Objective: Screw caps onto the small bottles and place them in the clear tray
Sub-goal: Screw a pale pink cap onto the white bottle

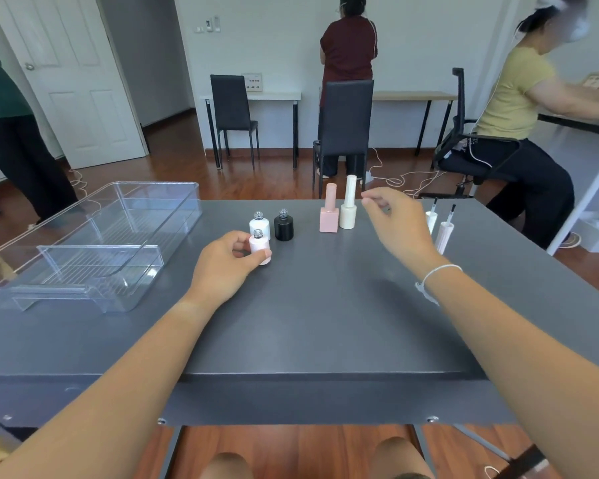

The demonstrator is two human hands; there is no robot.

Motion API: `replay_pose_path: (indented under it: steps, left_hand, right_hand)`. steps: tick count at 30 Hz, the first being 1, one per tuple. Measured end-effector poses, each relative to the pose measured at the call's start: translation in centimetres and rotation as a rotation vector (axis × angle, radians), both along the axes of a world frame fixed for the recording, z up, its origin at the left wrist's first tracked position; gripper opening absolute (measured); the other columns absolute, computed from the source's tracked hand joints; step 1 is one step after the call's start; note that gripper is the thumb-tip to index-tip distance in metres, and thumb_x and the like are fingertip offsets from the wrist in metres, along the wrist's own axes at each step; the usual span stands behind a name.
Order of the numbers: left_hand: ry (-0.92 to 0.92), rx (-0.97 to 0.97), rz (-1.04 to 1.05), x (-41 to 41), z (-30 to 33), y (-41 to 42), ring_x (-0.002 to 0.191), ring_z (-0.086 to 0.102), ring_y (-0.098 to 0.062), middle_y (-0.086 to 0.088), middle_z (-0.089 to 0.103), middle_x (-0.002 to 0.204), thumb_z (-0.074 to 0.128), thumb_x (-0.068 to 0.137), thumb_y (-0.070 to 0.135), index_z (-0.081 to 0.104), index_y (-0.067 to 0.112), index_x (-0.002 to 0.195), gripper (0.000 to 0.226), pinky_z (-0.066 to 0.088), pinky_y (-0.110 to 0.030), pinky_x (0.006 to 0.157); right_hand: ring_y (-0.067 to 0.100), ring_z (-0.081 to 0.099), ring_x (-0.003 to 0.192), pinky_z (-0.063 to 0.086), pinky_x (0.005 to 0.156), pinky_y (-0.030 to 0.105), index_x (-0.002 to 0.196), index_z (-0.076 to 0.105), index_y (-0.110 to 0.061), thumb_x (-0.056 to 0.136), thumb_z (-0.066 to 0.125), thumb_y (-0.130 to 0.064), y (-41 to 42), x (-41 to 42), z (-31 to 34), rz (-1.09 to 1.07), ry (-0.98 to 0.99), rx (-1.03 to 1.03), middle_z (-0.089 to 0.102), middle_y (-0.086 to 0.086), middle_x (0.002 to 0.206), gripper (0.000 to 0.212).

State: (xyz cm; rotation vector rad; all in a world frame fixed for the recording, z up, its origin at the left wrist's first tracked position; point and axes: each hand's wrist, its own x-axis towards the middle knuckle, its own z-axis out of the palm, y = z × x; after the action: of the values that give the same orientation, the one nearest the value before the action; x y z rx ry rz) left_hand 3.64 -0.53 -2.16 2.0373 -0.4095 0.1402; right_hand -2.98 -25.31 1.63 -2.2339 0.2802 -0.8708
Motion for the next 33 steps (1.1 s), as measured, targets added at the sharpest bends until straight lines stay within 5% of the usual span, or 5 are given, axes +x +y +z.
replay_pose_path:
  steps: [6, 13, 20, 26, 33]
  left_hand:
    - [-0.014, -0.027, -0.019, -0.4, 0.0, 0.0, 0.087, 0.059, -0.012, 0.008, 0.064, 0.093, 0.071, 0.076, 0.029, 0.061, 0.026, 0.091, 0.017, 0.038, -0.014, 0.068]
    - [-0.038, -0.027, -0.068, -0.9, 0.1, 0.0, 0.084, 0.058, -0.013, 0.005, 0.065, 0.093, 0.072, 0.076, 0.026, 0.062, 0.025, 0.095, 0.021, 0.038, -0.013, 0.068]
    - [-0.063, -0.017, -0.110, -1.3, 0.4, 0.0, 0.078, 0.057, -0.006, 0.015, 0.063, 0.087, 0.072, 0.076, 0.024, 0.059, 0.035, 0.084, 0.019, 0.039, -0.010, 0.069]
    - [-0.079, -0.021, -0.134, -1.3, 0.4, 0.2, 0.079, 0.058, -0.006, 0.016, 0.064, 0.088, 0.072, 0.076, 0.024, 0.058, 0.040, 0.082, 0.022, 0.040, -0.013, 0.070]
    - [-0.097, -0.027, -0.159, -1.4, 0.3, 0.1, 0.075, 0.057, -0.007, 0.018, 0.063, 0.086, 0.073, 0.075, 0.024, 0.058, 0.041, 0.082, 0.023, 0.040, -0.012, 0.070]
  right_hand:
    - [0.011, 0.051, 0.077, 0.036, 0.060, 0.020, 0.086, 0.059, -0.023, 0.087, 0.053, -0.032, -0.7, -4.1, -2.2, -0.202, -0.102, 0.108, 0.055, -0.012, 0.079, 0.011]
    - [0.021, 0.050, 0.081, 0.034, 0.068, 0.031, 0.107, 0.045, -0.016, 0.083, 0.056, -0.040, -3.5, -5.4, -2.6, -0.492, -0.116, 0.312, 0.045, -0.001, 0.104, 0.036]
    - [0.030, 0.056, 0.096, 0.038, 0.076, 0.034, 0.124, 0.044, -0.013, 0.083, 0.056, -0.039, -4.4, -4.5, -3.0, -0.520, 0.075, 0.331, 0.044, 0.007, 0.127, 0.050]
    - [0.027, 0.046, 0.079, 0.035, 0.071, 0.031, 0.102, 0.057, -0.005, 0.091, 0.042, -0.030, -4.5, -4.1, -3.0, -0.526, 0.146, 0.240, 0.050, 0.013, 0.114, 0.031]
    - [0.027, 0.047, 0.078, 0.034, 0.066, 0.030, 0.086, 0.057, -0.006, 0.091, 0.047, -0.030, -1.7, -3.4, -2.5, -0.383, 0.112, 0.170, 0.058, 0.014, 0.102, 0.027]
